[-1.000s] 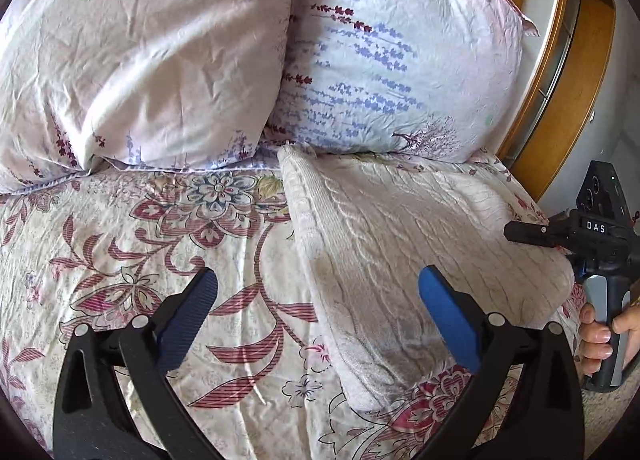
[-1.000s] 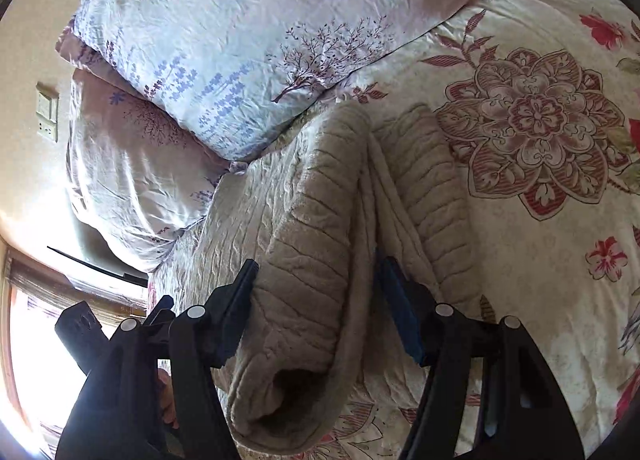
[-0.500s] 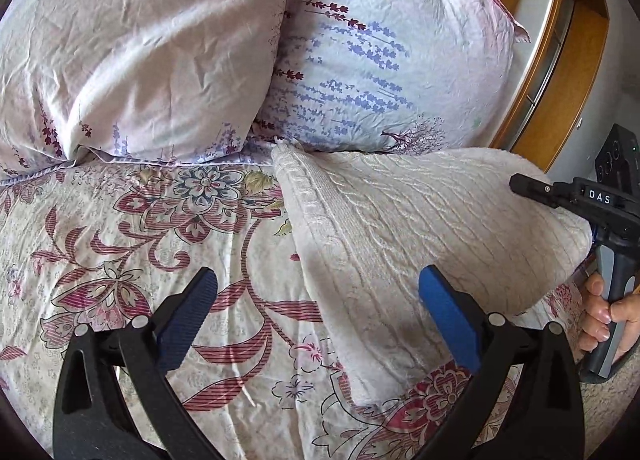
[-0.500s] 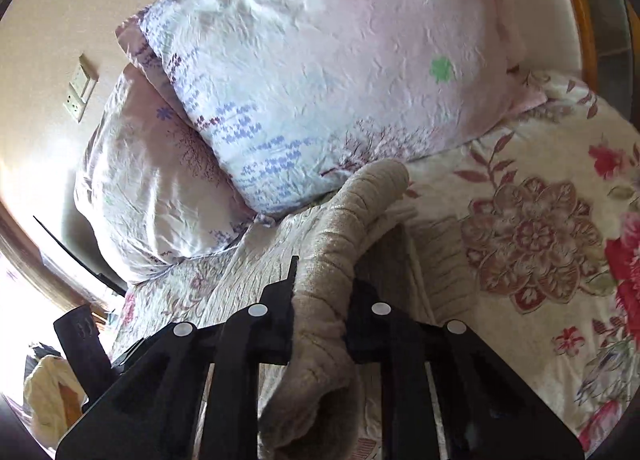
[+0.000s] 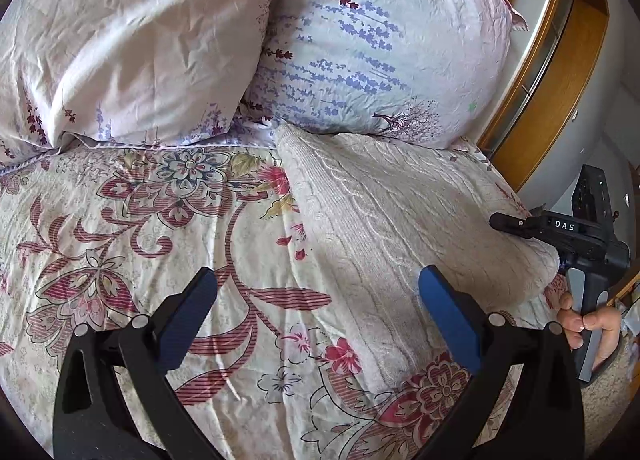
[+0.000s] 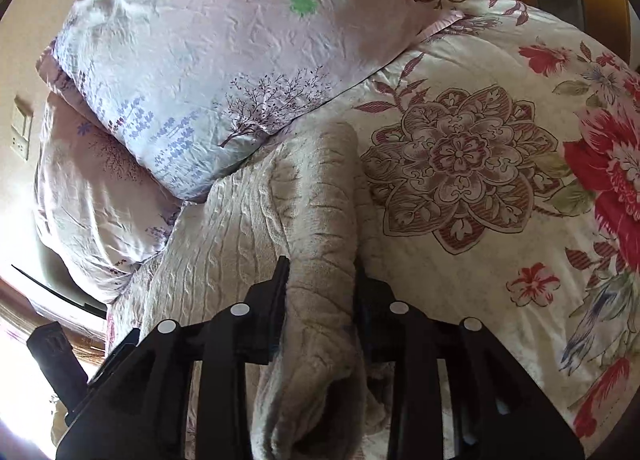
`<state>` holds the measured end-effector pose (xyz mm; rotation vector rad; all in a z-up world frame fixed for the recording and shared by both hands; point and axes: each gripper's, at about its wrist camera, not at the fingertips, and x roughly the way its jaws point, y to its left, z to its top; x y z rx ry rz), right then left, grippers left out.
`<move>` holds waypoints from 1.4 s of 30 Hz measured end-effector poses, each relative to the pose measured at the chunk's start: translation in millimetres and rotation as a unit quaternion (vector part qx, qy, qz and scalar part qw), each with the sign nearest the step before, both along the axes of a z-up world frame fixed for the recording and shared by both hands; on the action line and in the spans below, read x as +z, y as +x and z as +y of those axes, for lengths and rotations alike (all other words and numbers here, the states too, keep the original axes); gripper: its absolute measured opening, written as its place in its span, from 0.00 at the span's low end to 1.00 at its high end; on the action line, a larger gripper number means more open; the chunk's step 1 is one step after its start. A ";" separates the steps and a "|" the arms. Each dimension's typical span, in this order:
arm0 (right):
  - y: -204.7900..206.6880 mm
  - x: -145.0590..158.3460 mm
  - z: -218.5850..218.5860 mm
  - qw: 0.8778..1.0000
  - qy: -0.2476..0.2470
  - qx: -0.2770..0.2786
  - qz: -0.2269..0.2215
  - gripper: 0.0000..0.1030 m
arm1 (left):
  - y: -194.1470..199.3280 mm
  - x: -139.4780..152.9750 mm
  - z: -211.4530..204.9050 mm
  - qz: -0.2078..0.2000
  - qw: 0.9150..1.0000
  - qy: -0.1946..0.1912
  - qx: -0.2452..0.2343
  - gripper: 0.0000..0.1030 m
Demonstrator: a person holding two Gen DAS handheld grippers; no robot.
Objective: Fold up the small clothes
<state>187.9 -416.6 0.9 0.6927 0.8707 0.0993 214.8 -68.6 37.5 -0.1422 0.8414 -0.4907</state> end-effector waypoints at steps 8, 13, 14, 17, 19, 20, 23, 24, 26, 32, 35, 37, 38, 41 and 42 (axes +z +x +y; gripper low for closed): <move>-33.7 20.0 -12.7 0.999 0.022 0.012 -0.034 0.38 | -47.5 10.6 -16.8 -0.085 0.989 0.050 -0.110 0.98; -41.3 19.3 -8.9 0.999 0.024 0.026 -0.033 0.42 | -68.6 -4.3 -36.1 -0.113 0.971 0.154 -0.146 0.98; -41.2 18.2 -7.2 0.999 0.023 0.028 -0.031 0.42 | -66.4 -7.6 -38.9 -0.113 0.969 0.172 -0.138 0.98; -40.3 16.3 -0.4 0.999 0.009 0.033 -0.024 0.42 | -52.8 -14.6 -38.7 -0.102 0.969 0.202 -0.097 0.97; -40.3 15.8 1.8 0.999 0.002 0.034 -0.021 0.42 | -42.8 -16.7 -33.2 -0.090 0.972 0.205 -0.073 0.97; -40.6 15.9 2.1 0.999 0.001 0.035 -0.021 0.42 | -39.4 -17.1 -29.8 -0.082 0.975 0.198 -0.067 0.97; -41.8 16.9 4.7 0.999 -0.012 0.039 -0.021 0.42 | -31.3 -17.8 -20.7 -0.060 0.981 0.180 -0.045 0.97; -42.2 17.4 7.1 0.999 -0.024 0.041 -0.022 0.35 | -28.0 -18.8 -16.1 -0.049 0.984 0.166 -0.036 0.97; -43.6 18.3 11.9 0.997 -0.057 0.037 -0.022 0.21 | -20.2 -22.9 -5.0 -0.011 0.992 0.127 -0.020 0.97; -40.0 -6.1 0.5 0.999 -0.027 0.017 0.005 0.18 | -17.7 -35.3 4.0 0.022 0.994 0.105 -0.008 0.97; -40.5 -5.7 0.2 0.999 -0.028 0.018 0.005 0.20 | -22.9 -32.6 1.6 0.011 0.993 0.114 -0.021 0.97; -42.0 0.1 -0.3 0.999 -0.036 0.020 0.005 0.39 | -34.8 -22.4 1.4 -0.018 0.992 0.121 -0.036 0.97; -43.7 4.0 -2.4 0.999 -0.039 0.016 0.002 0.46 | -41.0 -15.7 3.1 -0.036 0.991 0.122 -0.043 0.97; -45.9 18.2 -17.4 0.999 -0.031 -0.005 -0.026 0.62 | -53.3 9.2 10.0 -0.077 0.990 0.106 -0.045 0.98; -43.3 21.6 -23.3 0.999 -0.020 -0.010 -0.030 0.65 | -52.3 15.7 9.9 -0.083 0.990 0.104 -0.037 0.98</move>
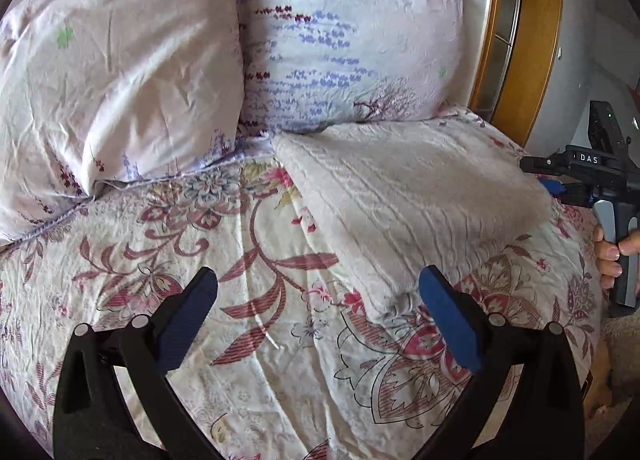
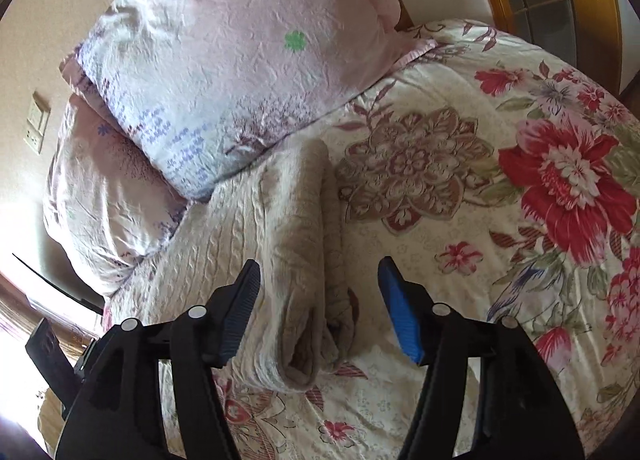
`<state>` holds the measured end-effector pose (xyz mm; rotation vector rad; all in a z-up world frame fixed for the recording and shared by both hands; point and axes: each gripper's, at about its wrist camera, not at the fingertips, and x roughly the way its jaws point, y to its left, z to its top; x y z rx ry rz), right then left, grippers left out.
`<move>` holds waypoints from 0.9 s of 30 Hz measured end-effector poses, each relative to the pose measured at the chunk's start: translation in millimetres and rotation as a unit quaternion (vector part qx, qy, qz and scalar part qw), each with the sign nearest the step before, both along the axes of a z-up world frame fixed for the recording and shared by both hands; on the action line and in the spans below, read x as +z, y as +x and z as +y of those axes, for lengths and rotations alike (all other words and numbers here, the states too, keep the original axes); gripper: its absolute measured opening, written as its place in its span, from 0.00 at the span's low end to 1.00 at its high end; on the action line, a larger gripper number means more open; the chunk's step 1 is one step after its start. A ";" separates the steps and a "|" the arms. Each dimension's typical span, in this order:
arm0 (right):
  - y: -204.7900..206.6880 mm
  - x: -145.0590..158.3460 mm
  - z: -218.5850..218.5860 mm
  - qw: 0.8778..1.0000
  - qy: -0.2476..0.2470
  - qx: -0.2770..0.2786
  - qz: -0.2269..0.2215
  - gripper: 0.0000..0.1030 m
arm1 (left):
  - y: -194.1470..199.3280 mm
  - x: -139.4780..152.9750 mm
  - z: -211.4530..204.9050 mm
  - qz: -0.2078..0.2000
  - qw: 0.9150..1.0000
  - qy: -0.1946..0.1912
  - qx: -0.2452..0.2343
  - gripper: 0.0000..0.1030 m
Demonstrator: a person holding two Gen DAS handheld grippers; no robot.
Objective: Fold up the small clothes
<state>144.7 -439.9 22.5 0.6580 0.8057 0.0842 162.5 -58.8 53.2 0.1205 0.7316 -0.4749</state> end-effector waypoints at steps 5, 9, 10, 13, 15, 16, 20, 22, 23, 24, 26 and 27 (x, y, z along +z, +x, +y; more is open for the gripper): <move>29.4 3.4 -10.3 0.999 0.033 0.003 0.015 0.77 | 38.2 7.1 -28.8 0.005 0.999 0.014 0.050 0.98; 46.5 -2.4 -9.6 0.998 0.048 0.008 0.029 0.77 | 61.2 -0.1 -50.0 0.032 0.996 0.020 0.076 0.98; 49.2 -3.2 -9.5 0.998 0.049 0.009 0.030 0.77 | 63.8 -2.6 -52.6 0.036 0.996 0.020 0.077 0.98; 55.9 -4.4 -7.0 0.999 0.037 0.013 0.033 0.73 | 66.4 -6.4 -58.5 0.041 0.996 0.025 0.076 0.98; 60.9 -6.3 -4.7 0.999 0.030 0.018 0.035 0.69 | 68.5 -7.5 -60.2 0.041 0.996 0.029 0.076 0.98; 63.7 -7.7 -3.8 0.999 0.029 0.019 0.038 0.66 | 70.5 -7.9 -60.3 0.043 0.996 0.029 0.076 0.98; 76.3 -14.8 -2.3 0.998 0.027 0.020 0.047 0.60 | 80.1 -10.1 -60.3 0.060 0.995 0.018 0.077 0.98; 83.1 -19.9 -2.6 0.998 0.028 0.019 0.055 0.56 | 87.3 -12.2 -59.5 0.078 0.994 0.005 0.074 0.98; 86.7 -23.0 -2.2 0.998 0.029 0.021 0.060 0.52 | 90.7 -13.9 -59.0 0.086 0.994 -0.002 0.072 0.98; 90.2 -26.6 -1.1 0.997 0.031 0.027 0.065 0.34 | 94.6 -16.2 -58.3 0.096 0.993 -0.011 0.070 0.98; 94.1 -30.4 2.3 0.997 0.031 0.037 0.061 0.15 | 101.6 -21.5 -56.5 0.118 0.990 -0.032 0.067 0.98; 93.5 -29.0 2.4 0.998 0.019 0.030 0.054 0.12 | 105.1 -24.2 -55.2 0.130 0.988 -0.044 0.065 0.98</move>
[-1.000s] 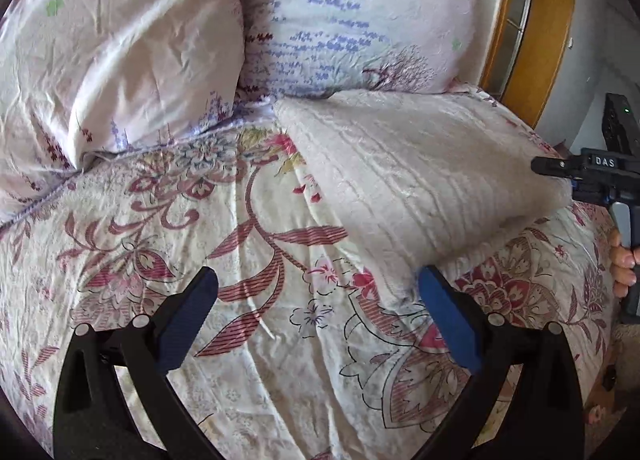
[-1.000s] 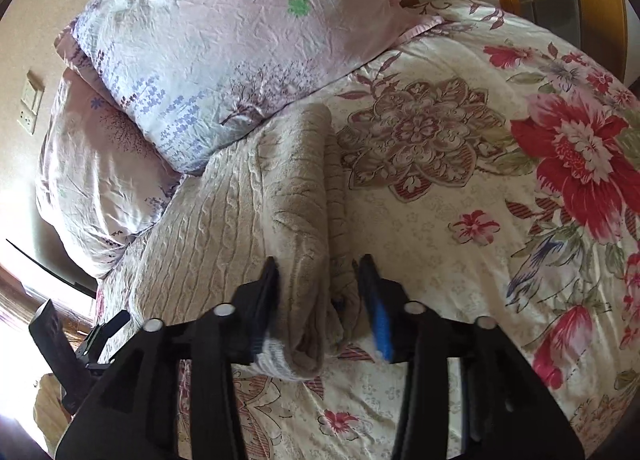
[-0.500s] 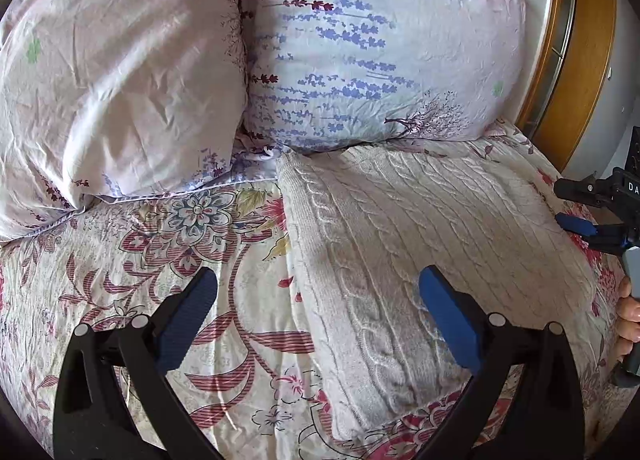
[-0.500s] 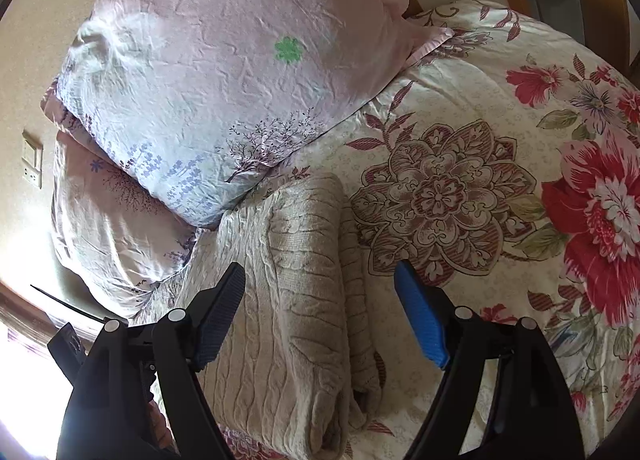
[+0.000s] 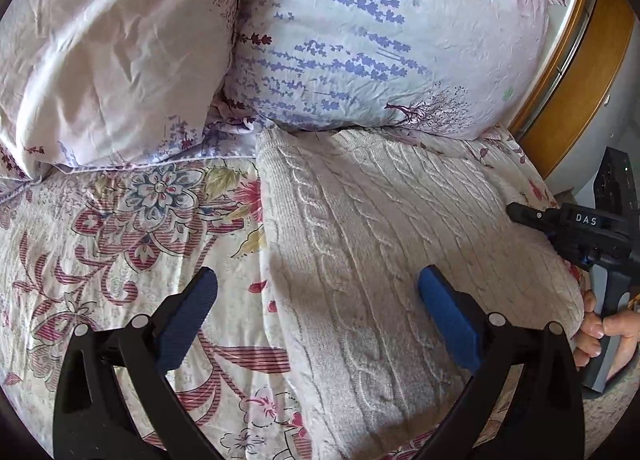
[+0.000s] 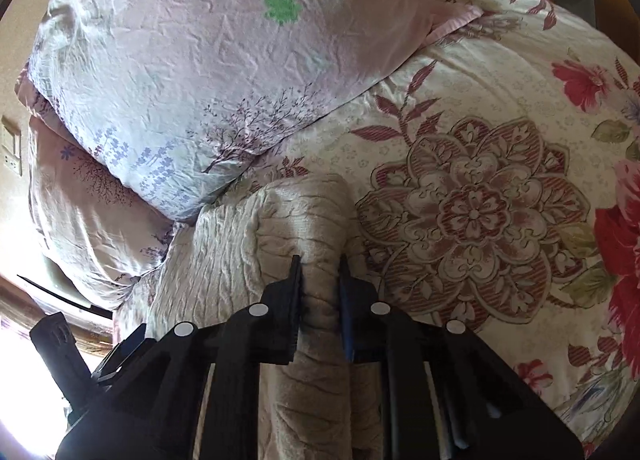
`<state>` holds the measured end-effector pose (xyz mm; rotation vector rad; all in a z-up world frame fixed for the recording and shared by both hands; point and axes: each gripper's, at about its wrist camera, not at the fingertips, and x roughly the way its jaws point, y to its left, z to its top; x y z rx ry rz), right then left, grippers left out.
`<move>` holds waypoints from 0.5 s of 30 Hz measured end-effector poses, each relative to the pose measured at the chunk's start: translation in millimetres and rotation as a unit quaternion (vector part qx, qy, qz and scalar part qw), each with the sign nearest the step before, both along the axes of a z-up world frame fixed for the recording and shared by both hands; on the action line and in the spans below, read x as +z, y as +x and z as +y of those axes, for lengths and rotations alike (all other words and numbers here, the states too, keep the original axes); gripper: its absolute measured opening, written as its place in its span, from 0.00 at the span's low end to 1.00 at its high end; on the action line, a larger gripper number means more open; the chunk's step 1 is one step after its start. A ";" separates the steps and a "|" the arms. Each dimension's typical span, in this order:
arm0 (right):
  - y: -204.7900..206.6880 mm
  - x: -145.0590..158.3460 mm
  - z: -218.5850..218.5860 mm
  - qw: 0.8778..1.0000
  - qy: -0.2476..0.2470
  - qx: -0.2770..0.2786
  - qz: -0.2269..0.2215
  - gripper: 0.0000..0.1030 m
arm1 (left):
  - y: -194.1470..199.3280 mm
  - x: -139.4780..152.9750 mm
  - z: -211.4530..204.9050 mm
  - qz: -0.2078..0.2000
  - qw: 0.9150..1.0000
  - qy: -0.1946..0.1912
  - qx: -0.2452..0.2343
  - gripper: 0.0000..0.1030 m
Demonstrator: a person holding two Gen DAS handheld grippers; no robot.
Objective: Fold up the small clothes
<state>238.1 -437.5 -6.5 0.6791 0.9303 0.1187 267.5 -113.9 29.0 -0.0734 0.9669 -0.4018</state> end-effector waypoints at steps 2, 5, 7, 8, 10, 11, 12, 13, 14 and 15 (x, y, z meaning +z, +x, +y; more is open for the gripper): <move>0.7 0.4 -4.8 1.000 -0.005 -0.020 -0.005 0.10 | 4.3 -4.3 1.9 0.017 1.000 -0.023 -0.002 0.98; 4.8 -6.3 -18.2 0.999 0.011 -0.051 0.006 0.10 | 7.7 -7.4 4.5 0.032 0.998 -0.050 -0.008 0.97; 5.5 -9.3 -19.7 0.999 0.023 -0.042 0.010 0.10 | 8.4 -9.0 5.4 0.039 0.997 -0.063 -0.013 0.96; 2.7 -7.5 -19.0 0.999 0.028 -0.033 0.006 0.11 | 8.5 -9.3 6.3 0.042 0.997 -0.071 -0.014 0.94; -9.0 -1.7 -20.6 0.999 0.044 -0.021 -0.006 0.17 | 7.2 -9.6 8.7 0.047 0.995 -0.087 -0.022 0.88; -14.5 0.4 -21.8 0.998 0.054 -0.015 -0.010 0.22 | 6.1 -9.2 9.4 0.048 0.994 -0.094 -0.025 0.84; -22.4 1.0 -23.8 0.998 0.067 -0.009 -0.012 0.36 | 5.3 -8.9 9.6 0.049 0.993 -0.099 -0.028 0.82; -30.4 1.7 -25.1 0.997 0.077 -0.006 -0.016 0.46 | 4.8 -8.5 9.3 0.050 0.993 -0.102 -0.032 0.80; -38.1 2.3 -25.3 0.997 0.081 -0.002 -0.020 0.48 | 4.1 -8.0 9.5 0.050 0.993 -0.104 -0.035 0.78; -45.1 2.5 -24.9 0.997 0.080 0.001 -0.021 0.48 | 4.0 -7.9 7.6 0.050 0.993 -0.102 -0.037 0.77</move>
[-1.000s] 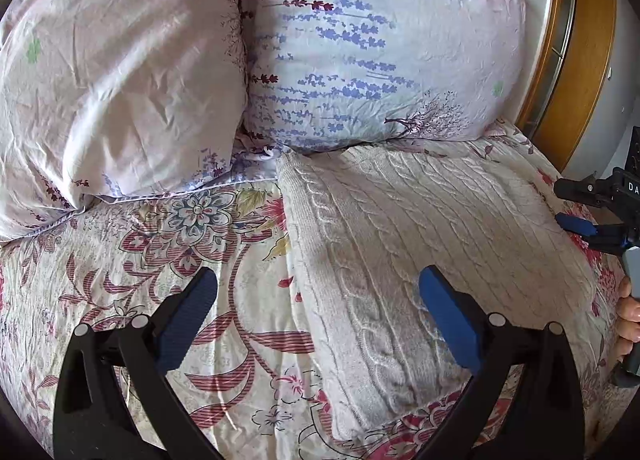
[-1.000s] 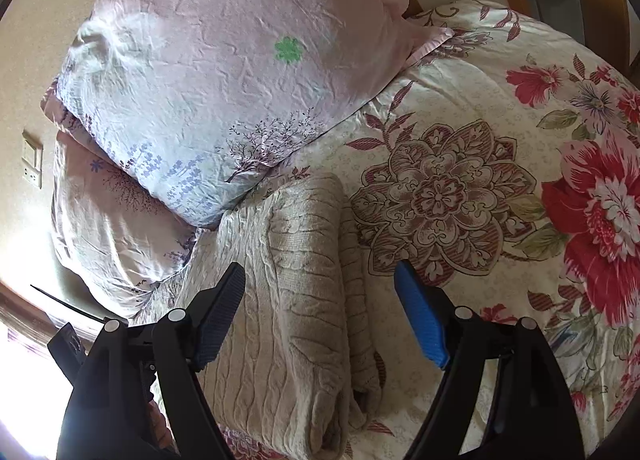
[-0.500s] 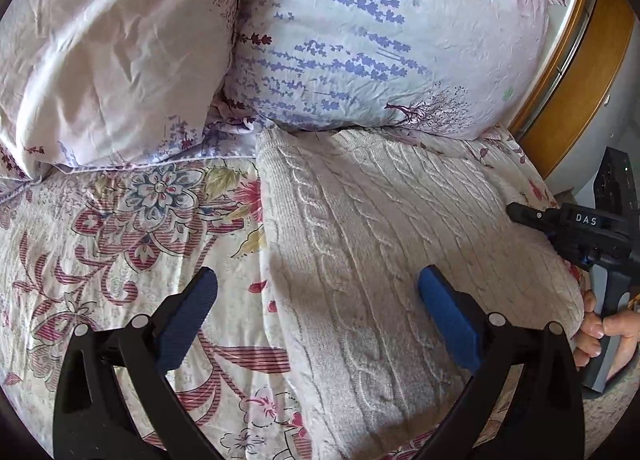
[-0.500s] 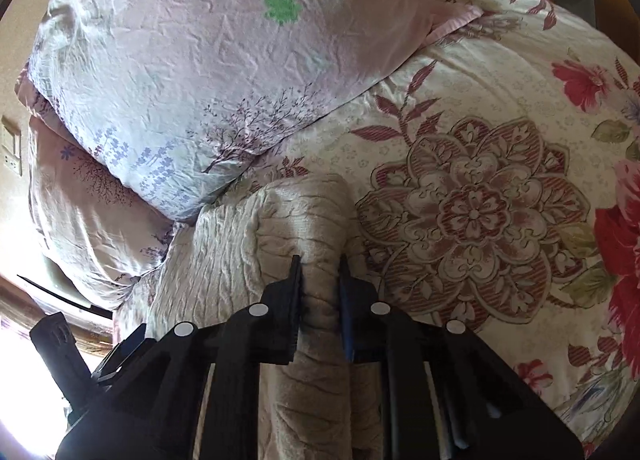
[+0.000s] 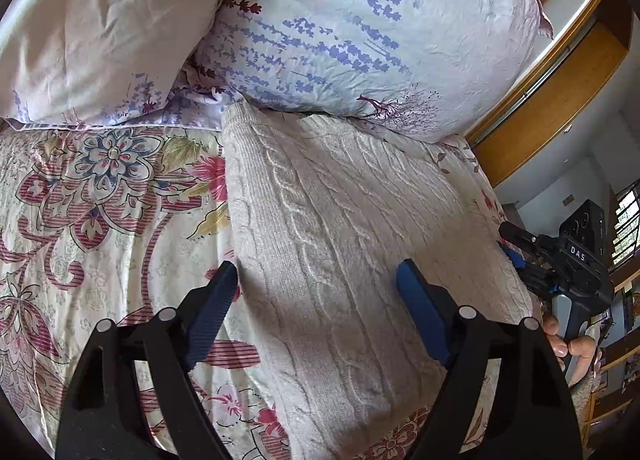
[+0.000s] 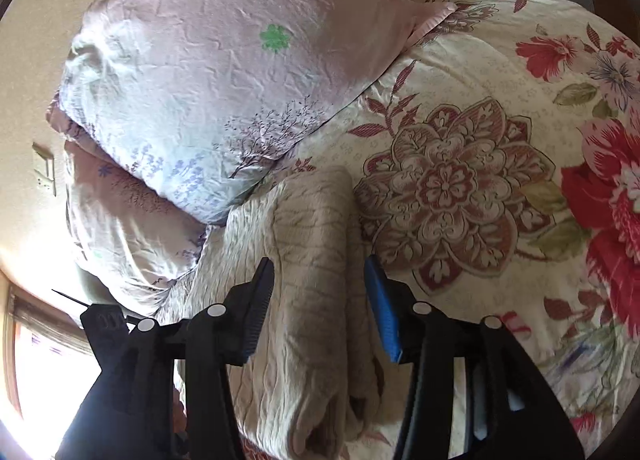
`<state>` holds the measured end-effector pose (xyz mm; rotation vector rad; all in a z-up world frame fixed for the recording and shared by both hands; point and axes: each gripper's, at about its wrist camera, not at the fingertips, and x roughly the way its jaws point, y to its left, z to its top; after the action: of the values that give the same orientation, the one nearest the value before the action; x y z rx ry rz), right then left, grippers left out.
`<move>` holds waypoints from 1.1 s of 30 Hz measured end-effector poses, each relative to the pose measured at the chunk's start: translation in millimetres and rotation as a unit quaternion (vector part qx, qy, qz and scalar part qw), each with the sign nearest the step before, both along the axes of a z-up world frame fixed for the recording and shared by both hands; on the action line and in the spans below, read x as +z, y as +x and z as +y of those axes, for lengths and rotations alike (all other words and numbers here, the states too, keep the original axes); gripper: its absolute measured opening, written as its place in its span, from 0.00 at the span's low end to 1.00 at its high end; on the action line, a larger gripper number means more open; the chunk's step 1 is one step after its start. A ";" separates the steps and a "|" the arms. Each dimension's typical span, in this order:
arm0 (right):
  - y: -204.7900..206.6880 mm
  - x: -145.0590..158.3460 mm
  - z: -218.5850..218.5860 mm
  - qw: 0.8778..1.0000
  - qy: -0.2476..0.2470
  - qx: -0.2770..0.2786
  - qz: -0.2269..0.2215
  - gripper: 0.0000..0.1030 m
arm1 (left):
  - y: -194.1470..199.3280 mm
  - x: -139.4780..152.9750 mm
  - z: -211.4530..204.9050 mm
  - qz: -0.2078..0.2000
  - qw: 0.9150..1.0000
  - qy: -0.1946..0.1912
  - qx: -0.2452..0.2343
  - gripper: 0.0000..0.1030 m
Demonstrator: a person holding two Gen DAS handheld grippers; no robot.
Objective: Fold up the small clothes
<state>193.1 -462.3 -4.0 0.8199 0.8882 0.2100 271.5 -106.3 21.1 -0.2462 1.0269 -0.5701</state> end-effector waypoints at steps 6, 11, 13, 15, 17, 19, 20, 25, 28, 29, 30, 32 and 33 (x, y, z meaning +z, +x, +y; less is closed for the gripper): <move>-14.9 -9.1 18.8 0.999 -0.033 0.028 0.007 0.16 | 3.1 -3.7 -6.1 -0.002 1.000 0.004 0.000 0.76; -14.3 -14.3 12.3 1.000 -0.013 0.010 0.010 0.20 | 9.7 -9.8 -4.3 0.018 1.000 -0.013 -0.001 0.77; -16.0 -10.6 6.9 1.000 -0.003 0.004 0.006 0.64 | 12.6 -11.4 -4.9 0.022 1.000 -0.017 0.000 0.78; -16.4 -7.7 1.0 1.000 -0.002 -0.009 0.001 0.82 | 16.3 -13.0 -5.2 0.028 0.999 -0.021 0.002 0.78; -10.7 -9.6 -1.3 1.000 0.010 -0.004 0.007 0.82 | 20.8 -14.7 -5.3 0.035 0.999 -0.025 0.005 0.79; -1.8 -15.3 -0.2 0.999 0.027 0.008 0.021 0.82 | 24.8 -17.4 -7.6 0.042 0.999 -0.030 0.005 0.79; 2.4 -18.1 1.5 0.999 0.030 0.014 0.028 0.82 | 26.9 -18.5 -8.6 0.045 0.998 -0.033 0.005 0.78; 19.2 -25.0 11.3 0.998 0.046 0.040 0.035 0.80 | 32.0 -20.4 -8.7 0.054 0.997 -0.052 0.008 0.70; 27.3 -29.9 23.0 0.995 0.058 0.065 0.042 0.69 | 34.0 -21.2 -3.3 0.058 0.995 -0.074 0.014 0.58; 28.7 -29.0 26.7 0.996 0.052 0.068 0.037 0.69 | 33.9 -21.1 -1.7 0.058 0.995 -0.081 0.015 0.54; 29.7 -28.2 30.2 0.996 0.045 0.072 0.035 0.66 | 33.5 -20.6 -0.4 0.056 0.995 -0.086 0.015 0.52; 31.0 -32.5 35.3 0.994 0.054 0.083 0.040 0.46 | 31.2 -19.0 3.2 0.053 0.994 -0.096 0.014 0.44; 30.9 -36.1 36.7 0.994 0.062 0.083 0.040 0.43 | 31.1 -18.3 4.2 0.052 0.993 -0.101 0.012 0.43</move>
<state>223.9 -425.6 -40.1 0.8751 1.0285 0.3833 302.6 -102.1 2.8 -0.4710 1.0652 -0.6450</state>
